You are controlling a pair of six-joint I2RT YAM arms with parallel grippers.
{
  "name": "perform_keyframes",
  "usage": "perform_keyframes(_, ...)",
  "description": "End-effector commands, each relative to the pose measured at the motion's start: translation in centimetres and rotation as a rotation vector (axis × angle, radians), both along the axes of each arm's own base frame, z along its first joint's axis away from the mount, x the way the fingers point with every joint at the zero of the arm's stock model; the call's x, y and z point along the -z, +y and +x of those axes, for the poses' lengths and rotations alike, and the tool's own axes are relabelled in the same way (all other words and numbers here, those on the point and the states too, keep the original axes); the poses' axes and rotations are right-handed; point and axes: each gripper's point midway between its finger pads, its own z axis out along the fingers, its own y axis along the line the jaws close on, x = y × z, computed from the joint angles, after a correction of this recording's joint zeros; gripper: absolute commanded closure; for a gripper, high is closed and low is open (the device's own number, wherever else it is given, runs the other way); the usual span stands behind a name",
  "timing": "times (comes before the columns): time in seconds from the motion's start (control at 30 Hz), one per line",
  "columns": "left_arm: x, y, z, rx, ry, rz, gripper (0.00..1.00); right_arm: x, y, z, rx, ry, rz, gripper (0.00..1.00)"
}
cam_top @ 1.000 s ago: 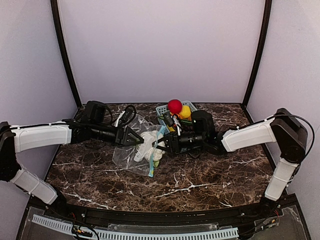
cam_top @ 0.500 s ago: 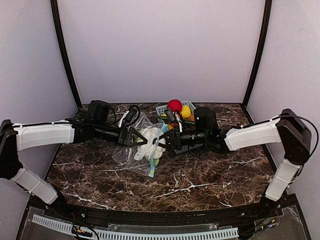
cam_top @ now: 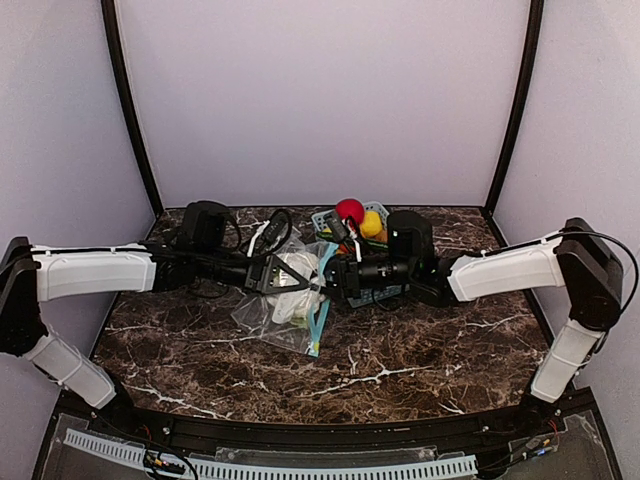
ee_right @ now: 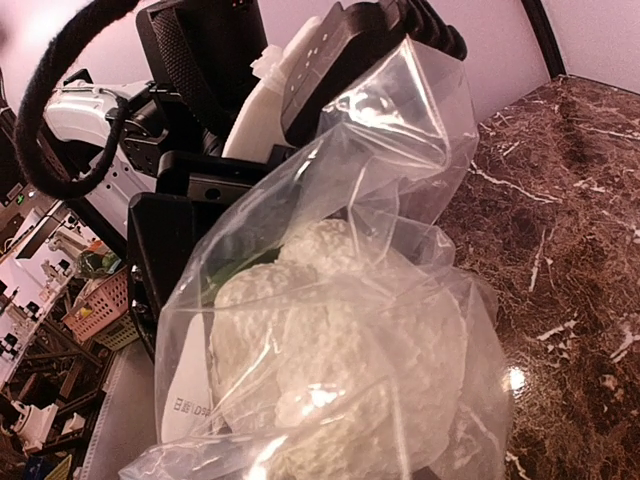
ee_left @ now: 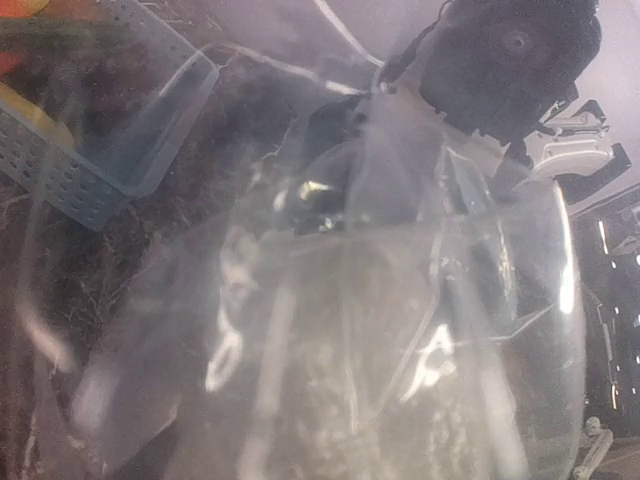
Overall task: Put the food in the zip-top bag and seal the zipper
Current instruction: Pass from the right arm to the left
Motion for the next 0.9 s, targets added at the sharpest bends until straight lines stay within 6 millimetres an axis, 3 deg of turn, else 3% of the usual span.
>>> perform_keyframes(0.0,-1.0,-1.3,-1.0,0.057,0.005,-0.077,0.26,-4.4,0.6,-0.5,-0.019,-0.081,0.107,1.0)
perform_keyframes(0.13,-1.4,-1.3,-0.9,0.05,-0.009,-0.088,0.46,-4.1,0.1,-0.2,0.025,-0.079,0.088,0.9)
perform_keyframes(0.3,-1.2,-0.3,-0.4,-0.003,-0.046,-0.043,0.61,-4.1,-2.1,0.8,0.128,-0.086,0.043,0.62)
perform_keyframes(0.4,-1.6,0.2,-0.2,-0.029,-0.055,-0.05,0.65,-4.1,-3.6,0.9,0.166,-0.089,0.025,0.45)
perform_keyframes(0.53,-2.4,0.6,0.3,-0.053,-0.068,-0.066,0.67,-3.7,-5.0,0.8,0.199,-0.088,-0.006,0.3)
perform_keyframes(0.87,-4.8,1.1,0.6,-0.067,-0.117,-0.126,0.7,-3.9,-7.6,-0.1,0.239,-0.081,-0.023,0.13)
